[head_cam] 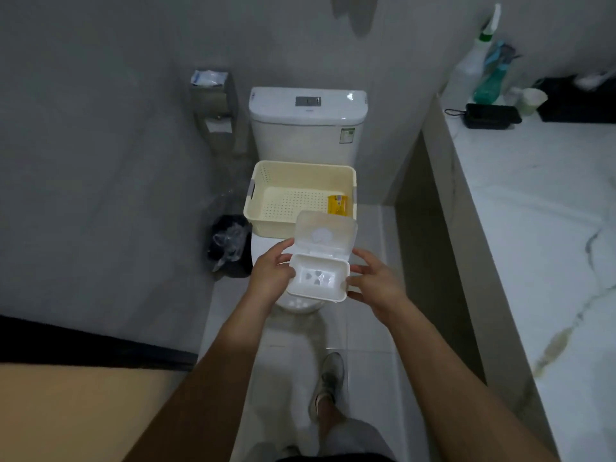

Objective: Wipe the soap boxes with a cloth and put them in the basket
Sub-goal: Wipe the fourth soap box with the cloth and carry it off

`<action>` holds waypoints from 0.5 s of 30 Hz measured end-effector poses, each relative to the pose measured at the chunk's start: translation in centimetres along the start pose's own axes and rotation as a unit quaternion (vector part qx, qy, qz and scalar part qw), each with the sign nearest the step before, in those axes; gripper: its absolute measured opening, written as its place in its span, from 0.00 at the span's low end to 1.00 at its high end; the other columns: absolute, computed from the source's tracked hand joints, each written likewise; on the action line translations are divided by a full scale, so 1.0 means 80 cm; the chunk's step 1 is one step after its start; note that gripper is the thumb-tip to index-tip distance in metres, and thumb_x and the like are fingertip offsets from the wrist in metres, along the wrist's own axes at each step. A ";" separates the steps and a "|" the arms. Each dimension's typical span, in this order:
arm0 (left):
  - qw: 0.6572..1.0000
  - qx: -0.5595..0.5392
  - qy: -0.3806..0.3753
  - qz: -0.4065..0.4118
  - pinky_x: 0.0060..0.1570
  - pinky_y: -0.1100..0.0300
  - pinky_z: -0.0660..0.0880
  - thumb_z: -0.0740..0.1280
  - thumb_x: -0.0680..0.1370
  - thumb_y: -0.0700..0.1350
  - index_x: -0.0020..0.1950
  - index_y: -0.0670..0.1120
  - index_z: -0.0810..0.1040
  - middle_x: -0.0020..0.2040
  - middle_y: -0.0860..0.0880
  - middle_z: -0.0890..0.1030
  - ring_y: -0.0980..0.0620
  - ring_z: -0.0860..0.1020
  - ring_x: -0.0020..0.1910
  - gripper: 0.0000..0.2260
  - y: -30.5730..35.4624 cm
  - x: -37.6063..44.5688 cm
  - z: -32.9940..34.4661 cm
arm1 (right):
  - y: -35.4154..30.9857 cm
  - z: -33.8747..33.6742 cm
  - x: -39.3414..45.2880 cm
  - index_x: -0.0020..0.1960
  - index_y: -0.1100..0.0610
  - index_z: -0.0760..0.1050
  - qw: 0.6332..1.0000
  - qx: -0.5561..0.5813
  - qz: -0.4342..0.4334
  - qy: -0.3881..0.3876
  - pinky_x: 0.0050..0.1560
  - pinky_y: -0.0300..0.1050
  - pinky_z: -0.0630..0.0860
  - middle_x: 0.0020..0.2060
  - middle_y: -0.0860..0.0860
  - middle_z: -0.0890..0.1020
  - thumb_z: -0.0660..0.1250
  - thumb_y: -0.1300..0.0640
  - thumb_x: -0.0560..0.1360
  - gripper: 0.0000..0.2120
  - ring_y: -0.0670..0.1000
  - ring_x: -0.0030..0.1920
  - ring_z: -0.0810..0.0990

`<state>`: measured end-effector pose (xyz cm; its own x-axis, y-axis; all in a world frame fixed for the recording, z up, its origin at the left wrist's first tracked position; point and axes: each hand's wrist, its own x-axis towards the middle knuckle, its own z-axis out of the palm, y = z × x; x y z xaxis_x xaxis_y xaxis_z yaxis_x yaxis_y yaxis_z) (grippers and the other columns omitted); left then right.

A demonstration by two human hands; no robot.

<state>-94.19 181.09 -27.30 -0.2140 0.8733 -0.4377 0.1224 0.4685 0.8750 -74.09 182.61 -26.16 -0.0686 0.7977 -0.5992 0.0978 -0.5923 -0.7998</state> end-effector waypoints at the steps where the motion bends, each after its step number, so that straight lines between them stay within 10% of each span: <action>1: 1.000 0.002 0.002 -0.010 0.53 0.54 0.76 0.63 0.73 0.30 0.69 0.55 0.75 0.58 0.48 0.79 0.49 0.79 0.57 0.29 -0.002 0.018 0.004 | -0.002 -0.001 0.022 0.72 0.50 0.70 1.000 -0.004 0.007 -0.001 0.61 0.61 0.78 0.63 0.61 0.75 0.64 0.75 0.74 0.32 0.61 0.62 0.77; 15: 0.988 -0.029 -0.015 -0.150 0.60 0.46 0.74 0.62 0.72 0.28 0.68 0.52 0.75 0.64 0.43 0.77 0.43 0.76 0.63 0.29 -0.107 0.205 0.032 | 0.056 0.018 0.234 0.73 0.51 0.69 0.991 -0.008 0.131 -0.028 0.54 0.51 0.75 0.59 0.58 0.77 0.60 0.75 0.75 0.31 0.55 0.53 0.77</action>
<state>-96.27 191.75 -42.52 -0.2040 0.6998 -0.6845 0.0021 0.6996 0.7146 -76.39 194.70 -40.97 -0.0945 0.6096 -0.7871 0.1345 -0.7755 -0.6168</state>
